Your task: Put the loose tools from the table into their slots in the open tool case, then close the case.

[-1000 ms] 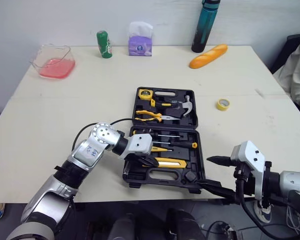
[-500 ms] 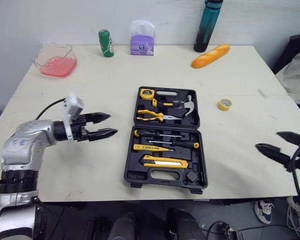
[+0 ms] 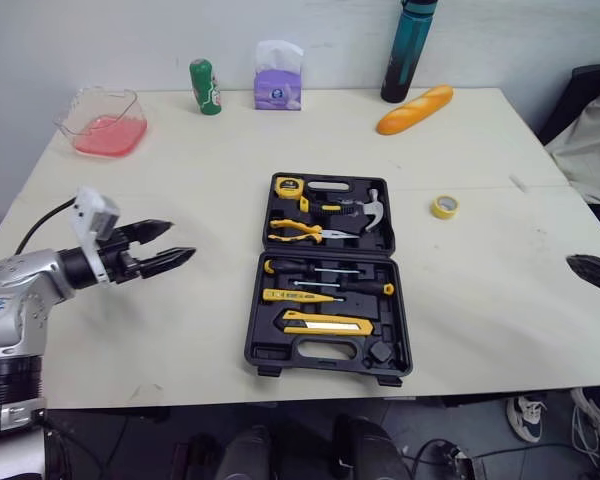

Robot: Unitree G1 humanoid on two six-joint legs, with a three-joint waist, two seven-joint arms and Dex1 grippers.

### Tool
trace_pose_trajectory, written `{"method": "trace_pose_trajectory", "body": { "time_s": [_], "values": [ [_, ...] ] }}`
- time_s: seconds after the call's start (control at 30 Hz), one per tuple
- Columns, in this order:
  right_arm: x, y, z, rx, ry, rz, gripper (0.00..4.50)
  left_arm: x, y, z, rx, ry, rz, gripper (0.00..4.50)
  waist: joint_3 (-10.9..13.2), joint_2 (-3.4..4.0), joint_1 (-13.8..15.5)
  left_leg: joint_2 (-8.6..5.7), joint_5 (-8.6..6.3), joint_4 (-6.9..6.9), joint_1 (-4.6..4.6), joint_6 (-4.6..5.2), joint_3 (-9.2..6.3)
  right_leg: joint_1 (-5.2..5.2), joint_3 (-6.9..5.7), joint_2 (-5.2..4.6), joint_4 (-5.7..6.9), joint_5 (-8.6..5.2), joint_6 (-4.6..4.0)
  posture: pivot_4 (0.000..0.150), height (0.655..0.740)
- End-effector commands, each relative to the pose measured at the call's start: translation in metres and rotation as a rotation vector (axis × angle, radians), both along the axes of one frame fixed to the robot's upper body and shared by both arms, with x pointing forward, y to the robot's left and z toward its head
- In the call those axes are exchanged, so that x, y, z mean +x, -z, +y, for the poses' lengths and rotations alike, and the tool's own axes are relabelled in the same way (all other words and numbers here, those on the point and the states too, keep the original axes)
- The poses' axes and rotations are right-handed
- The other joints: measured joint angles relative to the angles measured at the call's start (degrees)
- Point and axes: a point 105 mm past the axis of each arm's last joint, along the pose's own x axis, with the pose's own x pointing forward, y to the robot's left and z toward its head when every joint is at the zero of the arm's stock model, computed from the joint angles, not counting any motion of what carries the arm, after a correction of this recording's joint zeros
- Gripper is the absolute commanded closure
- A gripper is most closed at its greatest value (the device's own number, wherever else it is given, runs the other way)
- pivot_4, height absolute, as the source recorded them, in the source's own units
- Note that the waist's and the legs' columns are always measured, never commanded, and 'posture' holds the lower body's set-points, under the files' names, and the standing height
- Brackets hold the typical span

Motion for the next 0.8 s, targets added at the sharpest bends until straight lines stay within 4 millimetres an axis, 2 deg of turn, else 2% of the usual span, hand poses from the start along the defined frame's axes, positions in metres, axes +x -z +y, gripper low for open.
{"method": "trace_pose_trajectory", "body": {
  "time_s": [0.03, 0.2, 0.27, 0.33, 0.43, 0.53, 0.8],
  "values": [
    [0.029, -0.012, 0.034, -0.089, -0.175, 0.043, 0.00, -0.004, -0.041, -0.052, -0.036, 0.208, -0.104, 0.02, 0.0, 0.05, 0.1, -0.03, 0.01, 0.04, -0.02, 0.02, 0.01, -0.02, 0.00, -0.02, 0.03, 0.01, 0.02, 0.150, 0.7394],
    [0.076, -0.004, 0.064, -0.181, -0.289, 0.158, 0.00, -0.002, -0.057, -0.097, -0.025, 0.362, -0.154, 0.02, 0.0, 0.06, -0.4, -0.02, -0.01, -0.11, -0.08, -0.03, 0.07, -0.13, -0.08, 0.10, -0.08, 0.00, 0.00, 0.150, 0.7394],
    [0.100, 0.001, 0.072, -0.239, -0.291, 0.188, 0.00, -0.004, -0.061, -0.115, -0.018, 0.416, -0.186, 0.02, 0.1, 0.06, -1.0, -0.03, -0.01, -0.09, -0.11, -0.02, 0.15, -0.15, -0.35, 0.12, -0.11, 0.00, 0.01, 0.150, 0.7394],
    [0.116, 0.007, 0.074, -0.294, -0.276, 0.217, 0.00, -0.005, -0.062, -0.123, -0.012, 0.447, -0.204, 0.02, 0.1, 0.06, -1.2, -0.06, 0.01, -0.04, -0.17, 0.02, 0.19, -0.16, -0.37, 0.09, -0.11, 0.05, 0.10, 0.150, 0.7394],
    [0.137, 0.021, 0.074, -0.384, -0.242, 0.238, 0.00, -0.003, -0.063, -0.130, -0.014, 0.455, -0.228, 0.02, 0.1, 0.14, -1.5, -0.02, 0.01, -0.07, -0.15, 0.01, 0.20, -0.19, -0.37, 0.10, -0.09, 0.04, 0.09, 0.150, 0.7394],
    [0.151, 0.028, 0.083, -0.377, -0.210, 0.214, 0.00, 0.000, -0.064, -0.130, -0.017, 0.437, -0.243, 0.02, 0.1, 0.17, -1.5, 0.01, 0.01, -0.10, -0.19, 0.00, 0.14, -0.20, -0.44, 0.10, -0.11, 0.03, 0.07, 0.150, 0.7394],
    [0.167, 0.041, 0.099, -0.352, -0.151, 0.168, 0.00, 0.000, -0.064, -0.126, -0.015, 0.400, -0.259, 0.02, 0.1, 0.19, -2.1, 0.01, 0.02, -0.05, -0.21, 0.00, 0.09, -0.19, -0.43, 0.06, -0.06, 0.03, 0.07, 0.150, 0.7394]
  ]
}}
